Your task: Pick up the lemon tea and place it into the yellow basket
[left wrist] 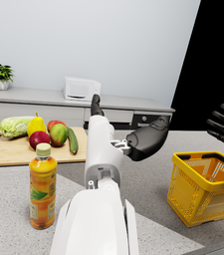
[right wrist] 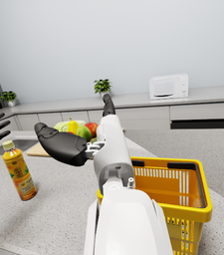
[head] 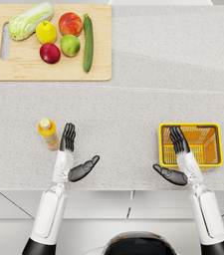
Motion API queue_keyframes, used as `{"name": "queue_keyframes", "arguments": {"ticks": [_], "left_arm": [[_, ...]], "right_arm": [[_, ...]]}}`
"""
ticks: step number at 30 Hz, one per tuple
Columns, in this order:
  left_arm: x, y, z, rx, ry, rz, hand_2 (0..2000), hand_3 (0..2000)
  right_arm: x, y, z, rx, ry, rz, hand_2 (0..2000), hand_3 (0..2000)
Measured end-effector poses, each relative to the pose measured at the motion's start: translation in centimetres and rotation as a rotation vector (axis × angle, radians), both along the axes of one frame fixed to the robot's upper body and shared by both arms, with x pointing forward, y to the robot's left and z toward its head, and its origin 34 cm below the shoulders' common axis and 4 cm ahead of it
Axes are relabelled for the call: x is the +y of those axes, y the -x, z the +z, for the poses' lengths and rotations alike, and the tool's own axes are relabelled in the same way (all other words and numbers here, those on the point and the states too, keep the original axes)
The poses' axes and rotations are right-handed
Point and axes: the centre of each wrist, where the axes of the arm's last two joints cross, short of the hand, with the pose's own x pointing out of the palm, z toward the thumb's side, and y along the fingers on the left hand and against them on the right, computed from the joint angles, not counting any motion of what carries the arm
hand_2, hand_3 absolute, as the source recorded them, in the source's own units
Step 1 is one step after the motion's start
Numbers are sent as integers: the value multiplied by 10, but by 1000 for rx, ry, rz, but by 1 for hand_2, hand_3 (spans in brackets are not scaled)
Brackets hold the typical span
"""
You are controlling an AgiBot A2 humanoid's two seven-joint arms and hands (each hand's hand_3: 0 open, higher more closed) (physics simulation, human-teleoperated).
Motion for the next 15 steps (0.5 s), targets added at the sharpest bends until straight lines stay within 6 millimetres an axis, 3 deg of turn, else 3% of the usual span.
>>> {"name": "queue_keyframes", "arguments": {"ticks": [15], "left_arm": [[-2, 0, -3, -24, -1, -28, 0, 0]], "right_arm": [[2, 0, -3, -9, -18, -24, 0, 0]]}}
